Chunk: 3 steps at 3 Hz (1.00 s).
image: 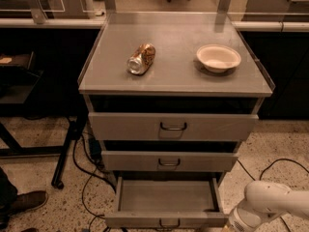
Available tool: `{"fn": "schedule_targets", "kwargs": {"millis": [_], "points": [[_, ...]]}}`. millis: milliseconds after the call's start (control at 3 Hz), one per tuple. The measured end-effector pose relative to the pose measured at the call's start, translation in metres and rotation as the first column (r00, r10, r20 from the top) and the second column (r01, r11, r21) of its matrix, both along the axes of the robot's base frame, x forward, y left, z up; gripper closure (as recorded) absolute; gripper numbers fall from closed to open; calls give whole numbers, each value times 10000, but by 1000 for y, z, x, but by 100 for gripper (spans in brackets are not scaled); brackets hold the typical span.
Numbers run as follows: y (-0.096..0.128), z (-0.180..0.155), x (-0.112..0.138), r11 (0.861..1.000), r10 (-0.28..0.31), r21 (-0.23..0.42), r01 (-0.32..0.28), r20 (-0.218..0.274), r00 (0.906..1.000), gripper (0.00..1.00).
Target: Close bottom drawer
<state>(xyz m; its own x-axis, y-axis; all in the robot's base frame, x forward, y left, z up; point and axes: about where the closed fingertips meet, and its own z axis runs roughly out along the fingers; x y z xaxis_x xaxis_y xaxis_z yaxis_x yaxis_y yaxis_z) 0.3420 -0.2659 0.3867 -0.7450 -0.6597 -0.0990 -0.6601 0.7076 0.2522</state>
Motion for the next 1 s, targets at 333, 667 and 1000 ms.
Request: {"fn": "schedule_targets", "kwargs": {"millis": [333, 667, 1000], "points": [[-2, -18, -13, 9974, -372, 603, 399, -445, 9983, 100], [-10, -67, -17, 9879, -611, 1370, 730, -893, 9941, 100], [-4, -127, -20, 9838, -522, 1628, 747, -1380, 9891, 100]]}}
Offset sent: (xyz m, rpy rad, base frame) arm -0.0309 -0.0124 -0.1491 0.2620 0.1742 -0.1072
